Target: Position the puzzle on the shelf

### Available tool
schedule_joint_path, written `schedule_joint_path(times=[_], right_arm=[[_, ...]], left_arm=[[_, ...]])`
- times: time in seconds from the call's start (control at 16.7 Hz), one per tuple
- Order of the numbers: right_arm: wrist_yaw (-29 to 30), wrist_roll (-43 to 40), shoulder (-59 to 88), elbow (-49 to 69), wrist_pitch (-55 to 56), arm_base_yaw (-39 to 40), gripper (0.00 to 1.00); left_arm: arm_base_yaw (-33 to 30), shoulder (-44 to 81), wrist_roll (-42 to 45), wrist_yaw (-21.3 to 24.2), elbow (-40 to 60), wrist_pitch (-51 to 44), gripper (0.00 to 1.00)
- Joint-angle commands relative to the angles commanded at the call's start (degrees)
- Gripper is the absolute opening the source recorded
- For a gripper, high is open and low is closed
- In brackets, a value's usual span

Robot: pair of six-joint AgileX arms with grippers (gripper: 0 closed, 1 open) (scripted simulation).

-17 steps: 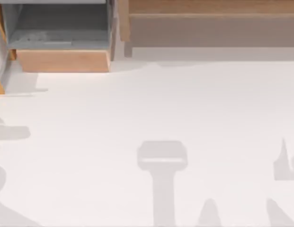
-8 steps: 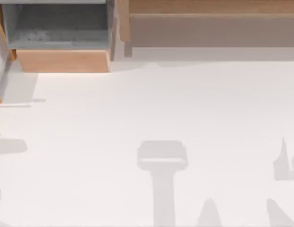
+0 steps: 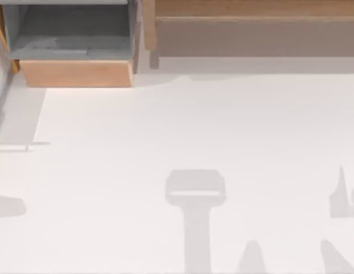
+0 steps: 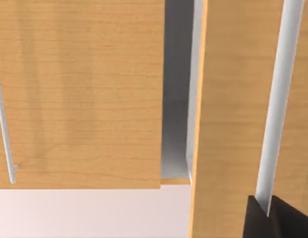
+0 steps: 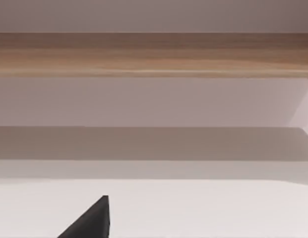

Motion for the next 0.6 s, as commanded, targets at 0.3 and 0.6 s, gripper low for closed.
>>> schedule_joint_path(times=[0.3, 0.6], right_arm=[[0.0, 0.0, 0.0, 0.0, 0.0, 0.0, 1.0], [0.0, 0.0, 0.0, 0.0, 0.0, 0.0, 1.0]], left_arm=[[0.0, 0.0, 0.0, 0.0, 0.0, 0.0, 0.23], [0.0, 0.0, 0.0, 0.0, 0.0, 0.0, 0.6]])
